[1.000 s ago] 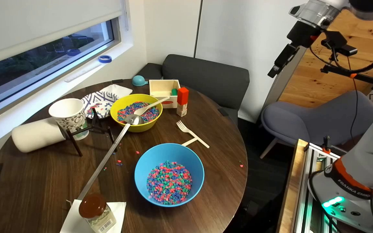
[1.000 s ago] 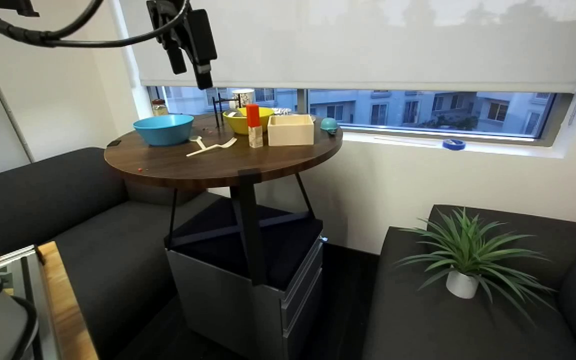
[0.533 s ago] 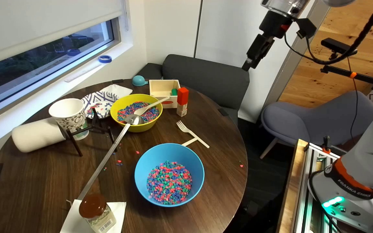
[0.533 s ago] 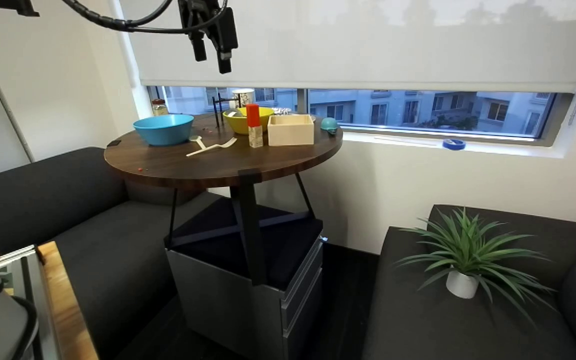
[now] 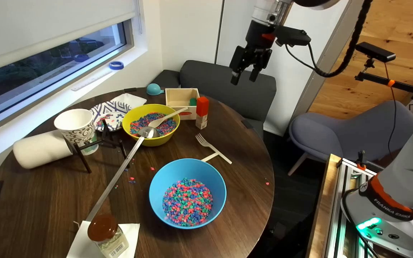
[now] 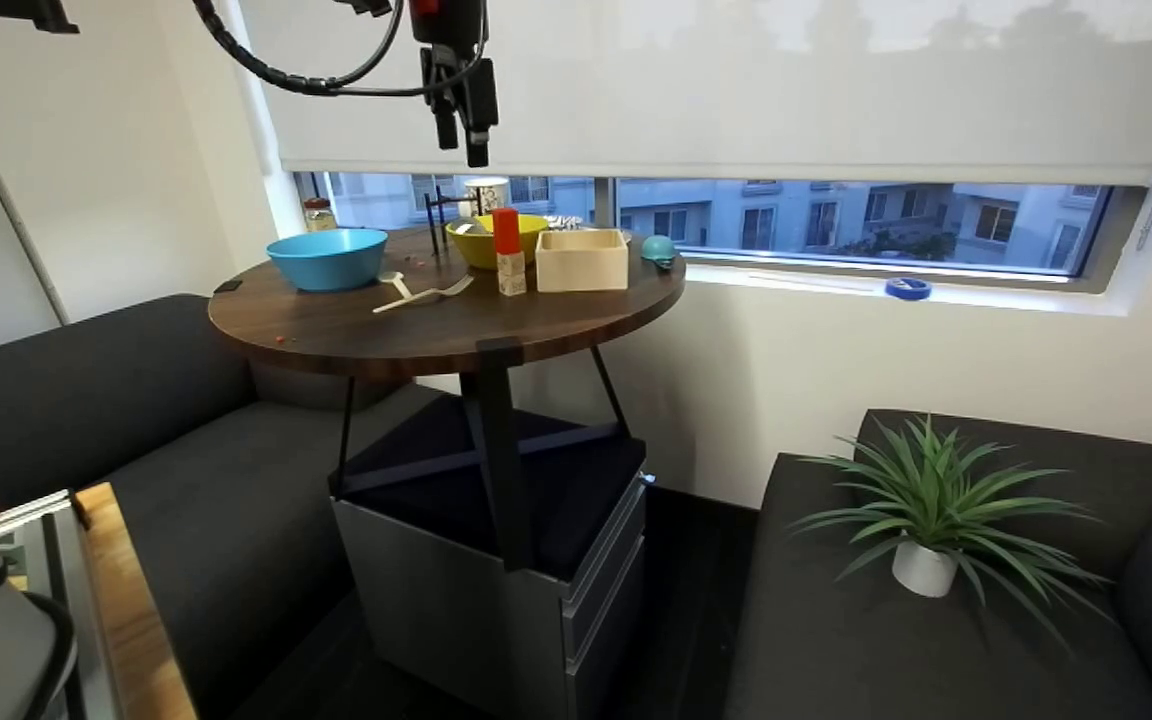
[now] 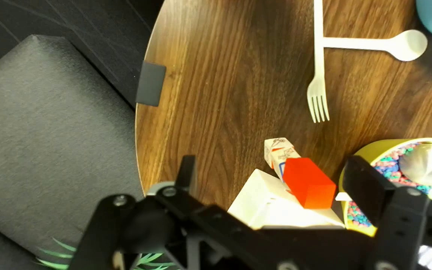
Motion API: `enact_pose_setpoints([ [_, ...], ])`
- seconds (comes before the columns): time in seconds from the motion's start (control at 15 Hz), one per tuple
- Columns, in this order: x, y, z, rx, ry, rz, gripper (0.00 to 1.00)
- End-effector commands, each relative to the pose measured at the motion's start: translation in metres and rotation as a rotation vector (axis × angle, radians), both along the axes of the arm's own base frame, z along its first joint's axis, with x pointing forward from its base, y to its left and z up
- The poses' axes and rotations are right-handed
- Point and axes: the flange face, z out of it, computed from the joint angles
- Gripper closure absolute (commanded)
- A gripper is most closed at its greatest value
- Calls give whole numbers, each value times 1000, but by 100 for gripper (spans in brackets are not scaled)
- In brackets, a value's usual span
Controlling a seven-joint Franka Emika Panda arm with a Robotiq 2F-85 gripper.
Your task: Put the orange block into the box
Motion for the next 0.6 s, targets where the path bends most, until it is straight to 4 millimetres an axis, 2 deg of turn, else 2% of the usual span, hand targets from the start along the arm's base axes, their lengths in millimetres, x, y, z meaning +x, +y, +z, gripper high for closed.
enact_pose_setpoints([
  [0.0, 27, 18, -12, -15, 18, -32, 0],
  [0.53, 70, 50, -41, -17, 25, -32, 0],
])
